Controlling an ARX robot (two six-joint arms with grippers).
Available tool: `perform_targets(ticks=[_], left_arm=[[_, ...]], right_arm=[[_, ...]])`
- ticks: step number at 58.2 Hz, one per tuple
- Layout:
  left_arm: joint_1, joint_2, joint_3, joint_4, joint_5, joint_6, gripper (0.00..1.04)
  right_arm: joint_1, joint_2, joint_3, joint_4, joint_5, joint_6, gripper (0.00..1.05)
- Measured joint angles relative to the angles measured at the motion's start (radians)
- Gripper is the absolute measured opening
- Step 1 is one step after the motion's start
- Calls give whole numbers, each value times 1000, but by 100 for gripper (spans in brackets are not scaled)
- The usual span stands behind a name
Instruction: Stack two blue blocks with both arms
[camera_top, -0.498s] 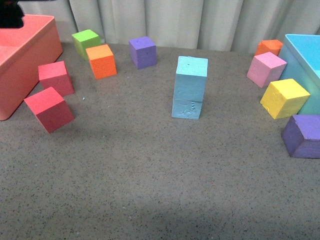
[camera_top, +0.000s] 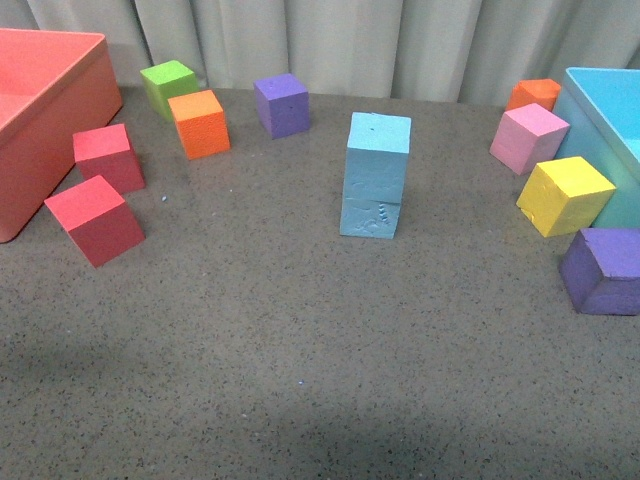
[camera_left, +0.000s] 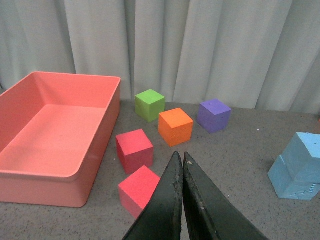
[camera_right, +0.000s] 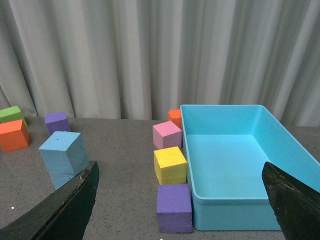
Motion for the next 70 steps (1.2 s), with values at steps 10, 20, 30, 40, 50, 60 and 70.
perform_targets(ticks=[10, 20, 30, 40, 50, 60, 70], left_arm=[[48, -152, -43, -109, 55, 0, 4], [109, -310, -71, -236, 103, 1, 4], [110, -438, -76, -348, 105, 1, 4], [110, -556, -76, -454, 105, 1, 4], [110, -694, -76, -584, 105, 1, 4], [110, -781, -77, -668, 105, 1, 4], [110, -848, -77, -734, 105, 1, 4]], right_arm=[[0, 0, 0, 0, 0, 0, 95], [0, 0, 0, 0, 0, 0, 95], [0, 0, 0, 0, 0, 0, 95], [0, 0, 0, 0, 0, 0, 95], [0, 0, 0, 0, 0, 0, 95], [0, 0, 0, 0, 0, 0, 95], [0, 0, 0, 0, 0, 0, 95]])
